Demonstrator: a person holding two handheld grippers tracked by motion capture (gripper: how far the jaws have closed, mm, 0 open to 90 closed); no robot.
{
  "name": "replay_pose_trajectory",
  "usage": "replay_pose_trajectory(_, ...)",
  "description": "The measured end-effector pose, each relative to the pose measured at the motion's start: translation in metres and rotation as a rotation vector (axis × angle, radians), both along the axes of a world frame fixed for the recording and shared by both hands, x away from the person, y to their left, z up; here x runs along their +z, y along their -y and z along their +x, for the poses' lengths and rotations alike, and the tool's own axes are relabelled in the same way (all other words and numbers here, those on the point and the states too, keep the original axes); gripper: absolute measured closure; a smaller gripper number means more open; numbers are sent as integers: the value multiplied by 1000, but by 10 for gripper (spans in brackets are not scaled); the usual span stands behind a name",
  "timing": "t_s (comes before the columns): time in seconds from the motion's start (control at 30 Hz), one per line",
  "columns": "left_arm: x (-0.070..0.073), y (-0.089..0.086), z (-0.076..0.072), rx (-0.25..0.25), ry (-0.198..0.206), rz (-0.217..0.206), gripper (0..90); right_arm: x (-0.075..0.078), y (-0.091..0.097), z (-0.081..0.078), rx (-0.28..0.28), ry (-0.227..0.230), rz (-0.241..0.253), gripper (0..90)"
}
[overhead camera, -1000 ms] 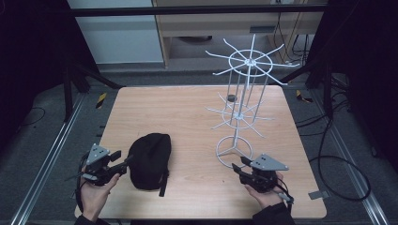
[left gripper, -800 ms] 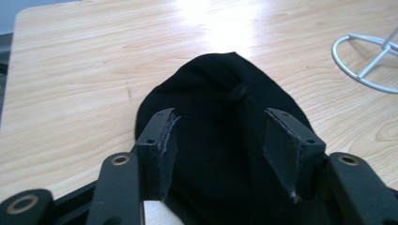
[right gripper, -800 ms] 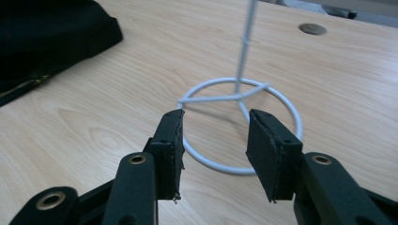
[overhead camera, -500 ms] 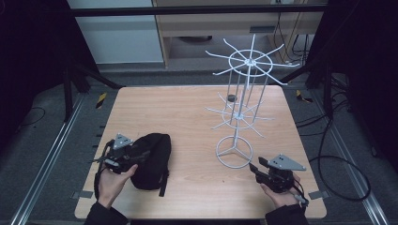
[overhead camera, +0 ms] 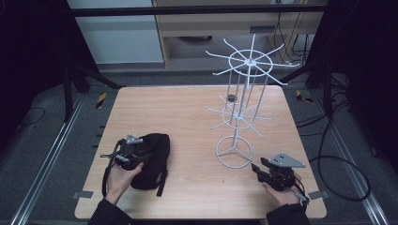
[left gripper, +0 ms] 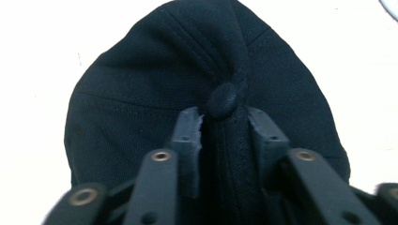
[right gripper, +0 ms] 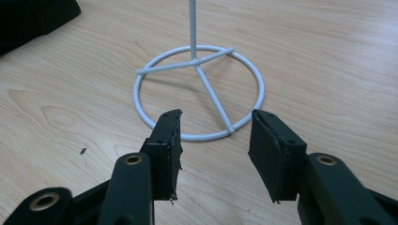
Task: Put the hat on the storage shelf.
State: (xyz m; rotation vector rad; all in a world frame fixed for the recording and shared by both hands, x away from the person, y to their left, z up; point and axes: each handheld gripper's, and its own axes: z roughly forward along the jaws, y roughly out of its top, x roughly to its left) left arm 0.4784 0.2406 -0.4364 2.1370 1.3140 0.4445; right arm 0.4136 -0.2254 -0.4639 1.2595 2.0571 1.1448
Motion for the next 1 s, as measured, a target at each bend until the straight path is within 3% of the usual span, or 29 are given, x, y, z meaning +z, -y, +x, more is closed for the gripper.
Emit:
replay_pose_trajectory(0.17, 3, -3, -1, 11, 6, -2, 815, -2, 2, 1, -3, -9, -3, 545)
replay_pose_trajectory(0.27, 13, -9, -9, 9, 55, -38, 830, -2, 2, 2, -4, -10, -2, 546)
replay_pose_trajectory(0.3, 13, -9, -9, 9, 55, -38, 833, -2, 2, 2, -4, -10, -2, 546)
replay_pose_trajectory(0.33, 19, -10, -14, -1, 87, -62, 835, -2, 2, 1, -6, -17, 3, 546)
replay_pose_trajectory(0.37, 19, -10, -14, -1, 87, -62, 837, -2, 2, 1, -6, -17, 3, 546)
replay_pose_trajectory(0.4, 27, -11, -20, -11, 123, -84, 839, -2, 3, 1, -5, -14, 1, 546)
replay_pose_trajectory(0.43, 27, -11, -20, -11, 123, -84, 841, -2, 3, 1, -5, -14, 1, 546)
replay_pose_trajectory(0.5, 35, -11, -26, -25, 163, -97, 841, -2, 4, 1, -10, -11, 2, 546)
replay_pose_trajectory(0.6, 51, -10, -38, -54, 243, -150, 843, -3, 6, 1, -13, -10, 1, 546)
replay_pose_trajectory(0.63, 51, -10, -38, -54, 243, -150, 843, -3, 6, 1, -13, -10, 1, 546)
replay_pose_trajectory(1.0, 87, -10, -67, -101, 435, -293, 844, -3, 7, 2, -21, -4, 0, 540)
